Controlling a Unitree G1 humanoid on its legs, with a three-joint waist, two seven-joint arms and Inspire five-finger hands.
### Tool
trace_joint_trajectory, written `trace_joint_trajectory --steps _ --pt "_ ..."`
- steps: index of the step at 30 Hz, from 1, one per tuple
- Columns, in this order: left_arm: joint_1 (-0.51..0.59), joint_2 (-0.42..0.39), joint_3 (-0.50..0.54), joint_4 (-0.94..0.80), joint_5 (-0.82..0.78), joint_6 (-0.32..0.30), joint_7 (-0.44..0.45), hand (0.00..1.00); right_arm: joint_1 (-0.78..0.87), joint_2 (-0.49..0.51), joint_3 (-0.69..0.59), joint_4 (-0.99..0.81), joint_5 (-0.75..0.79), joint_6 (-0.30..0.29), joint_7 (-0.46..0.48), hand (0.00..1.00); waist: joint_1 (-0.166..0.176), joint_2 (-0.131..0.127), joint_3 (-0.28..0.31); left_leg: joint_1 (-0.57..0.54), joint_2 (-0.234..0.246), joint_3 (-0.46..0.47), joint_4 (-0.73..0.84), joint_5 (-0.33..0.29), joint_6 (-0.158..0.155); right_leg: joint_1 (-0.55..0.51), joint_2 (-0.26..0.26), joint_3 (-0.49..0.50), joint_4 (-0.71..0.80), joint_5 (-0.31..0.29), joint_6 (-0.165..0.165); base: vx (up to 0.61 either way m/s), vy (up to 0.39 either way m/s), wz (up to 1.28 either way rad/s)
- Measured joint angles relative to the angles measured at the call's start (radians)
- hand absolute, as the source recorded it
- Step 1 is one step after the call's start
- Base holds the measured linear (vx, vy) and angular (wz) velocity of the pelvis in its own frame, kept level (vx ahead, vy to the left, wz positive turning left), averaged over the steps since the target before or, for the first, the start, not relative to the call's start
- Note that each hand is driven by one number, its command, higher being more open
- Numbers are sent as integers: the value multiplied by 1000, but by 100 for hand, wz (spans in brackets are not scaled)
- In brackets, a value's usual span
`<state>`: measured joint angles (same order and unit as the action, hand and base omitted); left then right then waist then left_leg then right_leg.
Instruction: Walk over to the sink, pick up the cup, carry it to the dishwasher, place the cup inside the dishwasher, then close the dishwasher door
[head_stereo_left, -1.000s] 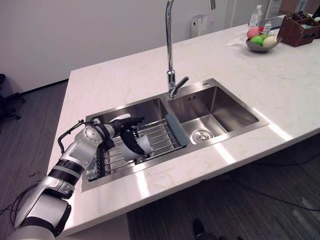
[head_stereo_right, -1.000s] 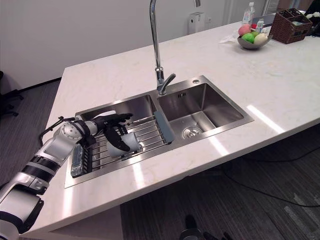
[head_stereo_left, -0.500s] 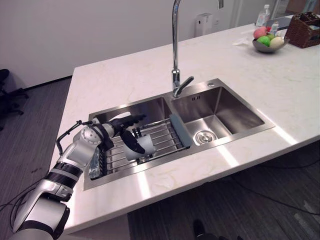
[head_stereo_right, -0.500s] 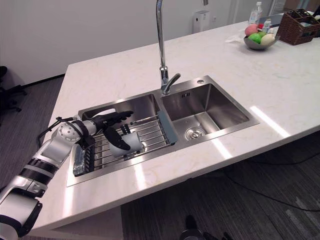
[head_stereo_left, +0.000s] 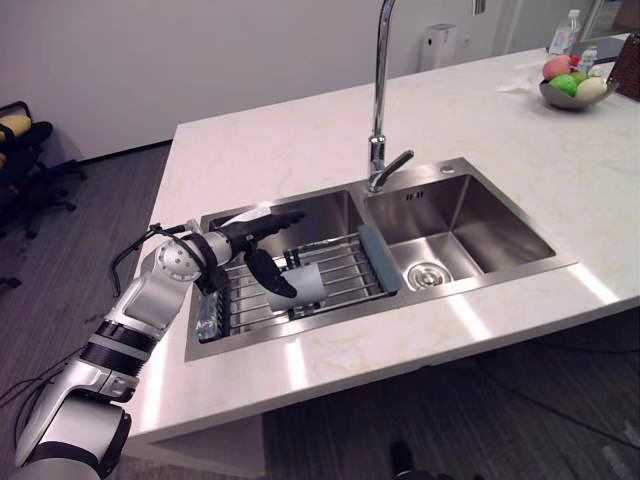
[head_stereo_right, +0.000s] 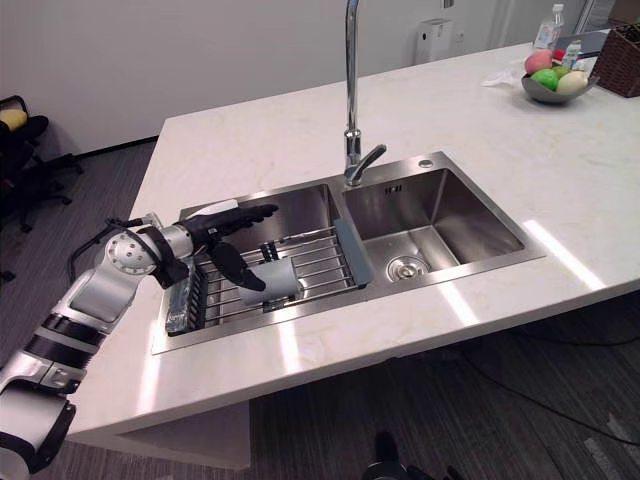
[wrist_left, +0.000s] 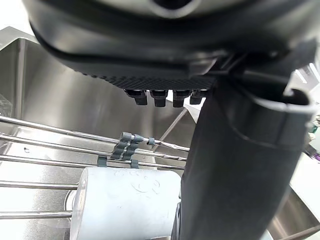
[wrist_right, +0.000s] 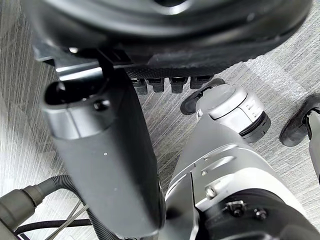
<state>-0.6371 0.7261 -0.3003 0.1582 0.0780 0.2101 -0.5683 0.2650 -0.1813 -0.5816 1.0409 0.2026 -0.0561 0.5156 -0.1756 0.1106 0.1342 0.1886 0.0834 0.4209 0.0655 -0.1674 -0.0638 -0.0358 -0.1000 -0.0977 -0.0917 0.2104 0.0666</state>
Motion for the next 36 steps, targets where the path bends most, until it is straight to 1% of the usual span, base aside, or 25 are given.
trace_joint_trajectory --steps 8,11,18,24,33,36 --pt "1 -1 -1 0 7 7 -53 100 0 22 1 1 0 12 -1 100 0 -28 0 -5 -2 -1 7 -4 6 -2 -3 0 2 1 1 -26 -16 0" --pt "2 -2 -2 0 21 17 -55 100 -1 25 1 1 0 16 -1 100 -1 -33 -1 -6 -4 0 7 -5 7 -4 -5 2 2 1 1 0 0 0" --pt "11 -3 -8 0 22 34 -69 100 -1 27 1 1 0 22 -1 100 -3 -36 -2 -11 -9 4 8 -6 9 -11 -7 9 4 3 4 -13 -8 -1" --pt "47 -3 -27 10 22 39 -71 100 2 23 24 1 -1 23 -2 100 -9 -36 -2 0 -10 8 2 -6 9 -10 -6 8 -1 3 4 -1 -1 -2" --pt "55 -3 -28 26 25 41 -67 100 2 17 41 -9 -9 23 -6 100 -21 -32 -4 13 -11 9 -9 -6 9 -2 -6 7 -1 1 3 -4 -3 0" --pt "55 -3 -28 49 40 41 -53 100 1 17 45 -10 -9 23 -8 100 -26 -30 -4 14 -11 9 -9 -6 8 -1 -6 6 -1 1 3 -12 -10 0"
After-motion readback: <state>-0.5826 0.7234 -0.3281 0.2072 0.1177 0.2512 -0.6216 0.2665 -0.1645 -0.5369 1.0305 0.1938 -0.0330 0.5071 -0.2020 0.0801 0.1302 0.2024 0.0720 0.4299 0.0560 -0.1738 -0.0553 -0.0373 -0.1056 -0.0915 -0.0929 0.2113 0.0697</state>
